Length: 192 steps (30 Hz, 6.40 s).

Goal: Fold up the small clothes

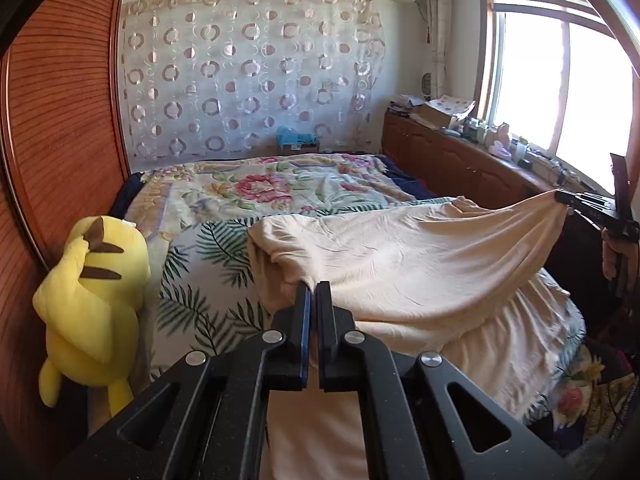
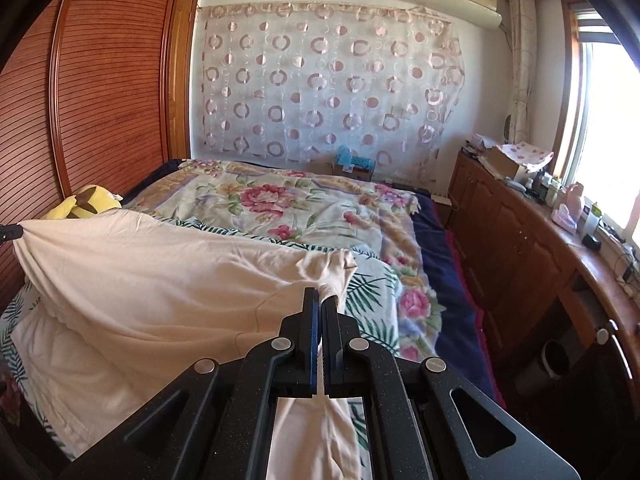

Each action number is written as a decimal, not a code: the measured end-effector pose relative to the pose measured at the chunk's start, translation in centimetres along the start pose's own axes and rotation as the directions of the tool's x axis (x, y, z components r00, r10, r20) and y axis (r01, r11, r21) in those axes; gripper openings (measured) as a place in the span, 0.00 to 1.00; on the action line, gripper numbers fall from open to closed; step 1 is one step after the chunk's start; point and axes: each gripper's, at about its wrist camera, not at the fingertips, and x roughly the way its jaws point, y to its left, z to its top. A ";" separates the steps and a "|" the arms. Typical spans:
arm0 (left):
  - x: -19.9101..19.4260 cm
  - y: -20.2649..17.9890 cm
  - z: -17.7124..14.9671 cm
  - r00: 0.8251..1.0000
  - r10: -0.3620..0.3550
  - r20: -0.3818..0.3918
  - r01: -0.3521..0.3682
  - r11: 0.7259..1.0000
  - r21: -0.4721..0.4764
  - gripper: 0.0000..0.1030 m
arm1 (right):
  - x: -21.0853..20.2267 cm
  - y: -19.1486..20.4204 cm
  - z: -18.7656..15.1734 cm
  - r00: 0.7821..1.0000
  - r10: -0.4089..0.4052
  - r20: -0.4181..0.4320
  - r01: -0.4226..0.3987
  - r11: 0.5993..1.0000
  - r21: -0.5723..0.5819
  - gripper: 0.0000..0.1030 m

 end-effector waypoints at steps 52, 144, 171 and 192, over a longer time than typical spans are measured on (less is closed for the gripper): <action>0.5 -0.3 -10.2 0.992 0.043 -0.121 -0.054 0.995 -0.083 0.66 | 1.5 5.1 -10.1 0.971 0.166 -0.170 -0.154 0.985 0.079 0.01; 2.2 -0.9 -13.2 0.980 0.054 -0.193 -0.078 0.990 -0.121 0.44 | 0.7 -0.4 -17.6 0.976 0.042 -0.213 0.006 0.975 0.221 0.06; 5.3 -19.5 4.9 0.942 -0.332 -0.047 0.335 0.926 0.175 0.05 | -1.8 -2.4 -18.2 0.993 0.029 -0.113 0.000 0.969 0.247 0.59; 7.6 -24.9 5.6 0.903 -0.401 -0.154 0.428 0.863 0.269 0.71 | -1.7 -2.5 -17.9 0.995 0.026 -0.099 -0.002 0.971 0.241 0.59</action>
